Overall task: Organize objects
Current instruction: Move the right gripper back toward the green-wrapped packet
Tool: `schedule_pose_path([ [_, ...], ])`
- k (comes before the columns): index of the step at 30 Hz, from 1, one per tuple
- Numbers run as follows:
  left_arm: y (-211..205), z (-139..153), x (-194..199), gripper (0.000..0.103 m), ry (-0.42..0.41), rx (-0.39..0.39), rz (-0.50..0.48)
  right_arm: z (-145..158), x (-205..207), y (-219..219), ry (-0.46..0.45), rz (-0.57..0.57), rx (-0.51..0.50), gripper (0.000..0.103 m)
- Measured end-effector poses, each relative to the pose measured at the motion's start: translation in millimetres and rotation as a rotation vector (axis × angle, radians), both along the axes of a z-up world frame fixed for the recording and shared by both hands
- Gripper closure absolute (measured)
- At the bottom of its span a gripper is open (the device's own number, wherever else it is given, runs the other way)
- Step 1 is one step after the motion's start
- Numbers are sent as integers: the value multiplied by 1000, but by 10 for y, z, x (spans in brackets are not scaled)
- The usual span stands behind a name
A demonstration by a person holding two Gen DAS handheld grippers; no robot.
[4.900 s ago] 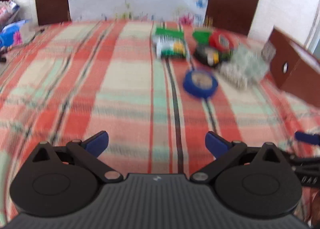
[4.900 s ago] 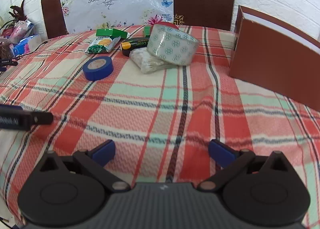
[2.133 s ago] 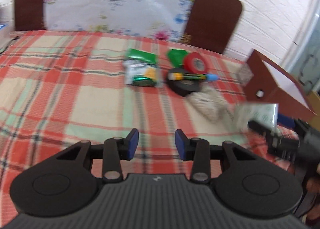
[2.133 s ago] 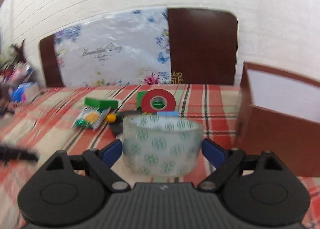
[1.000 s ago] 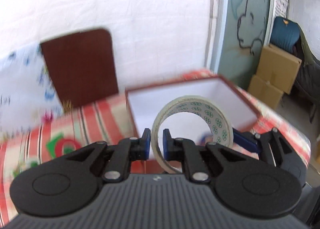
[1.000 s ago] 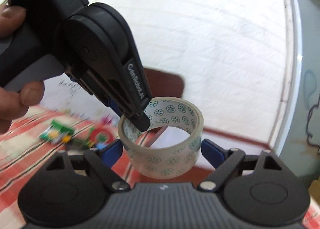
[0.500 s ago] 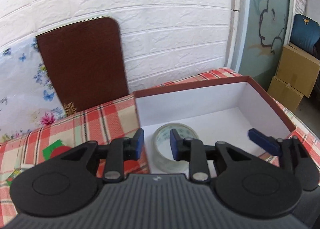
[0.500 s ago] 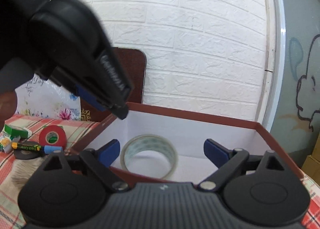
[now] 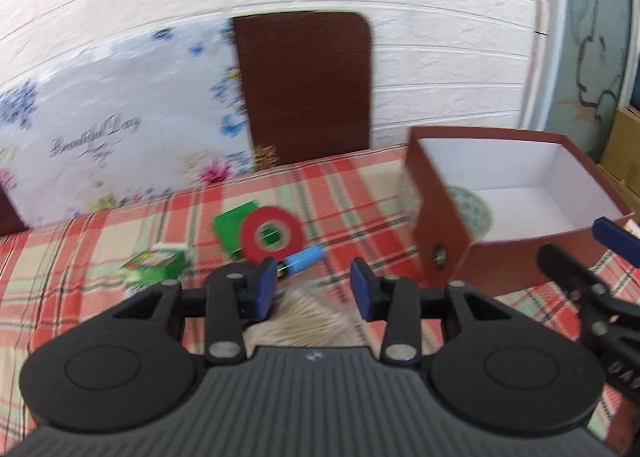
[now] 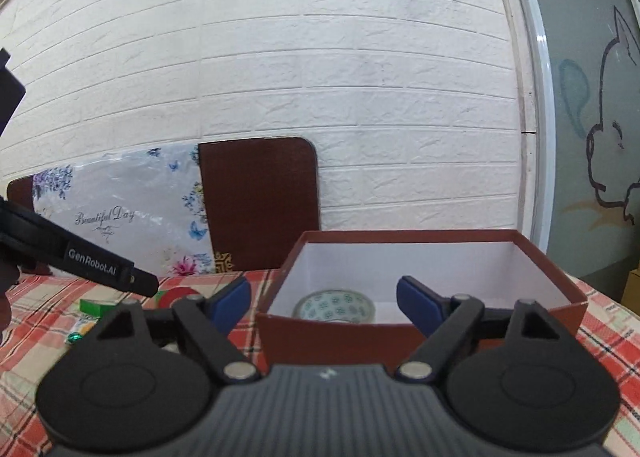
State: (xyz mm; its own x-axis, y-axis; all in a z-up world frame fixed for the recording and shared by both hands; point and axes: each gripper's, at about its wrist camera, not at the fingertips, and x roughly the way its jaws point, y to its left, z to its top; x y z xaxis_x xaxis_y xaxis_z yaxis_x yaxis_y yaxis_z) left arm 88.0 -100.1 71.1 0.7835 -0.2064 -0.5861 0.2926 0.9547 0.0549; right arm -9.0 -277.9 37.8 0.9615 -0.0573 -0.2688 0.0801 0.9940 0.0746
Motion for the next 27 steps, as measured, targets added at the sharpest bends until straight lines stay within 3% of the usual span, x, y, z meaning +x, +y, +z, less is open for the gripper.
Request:
schedule_pose_path([
  [4,450,-199,96,60,42,1,97,13,20,313,34,89,-28,37],
  [15,1685,-836,267,60,120,44,351,-195,211,1113,164,272,-102,40],
  [18,2049,-1042,253,58,91,59,417,-267,280,1301,180,309,-139,40],
  [19,2157,-1095,210,42,46,55,424,-298,325,1376,188,324,-150,40],
  [21,2326,-1190,87,32,-41,34,431,-361,442,1517,205,354,-173,40],
  [23,2474,-1149,71,34,-41,-73,440,-406,594,1684,232,385,-190,40],
  [27,2481,-1158,87,34,-55,-97,456,-476,931,2080,253,468,-237,40],
])
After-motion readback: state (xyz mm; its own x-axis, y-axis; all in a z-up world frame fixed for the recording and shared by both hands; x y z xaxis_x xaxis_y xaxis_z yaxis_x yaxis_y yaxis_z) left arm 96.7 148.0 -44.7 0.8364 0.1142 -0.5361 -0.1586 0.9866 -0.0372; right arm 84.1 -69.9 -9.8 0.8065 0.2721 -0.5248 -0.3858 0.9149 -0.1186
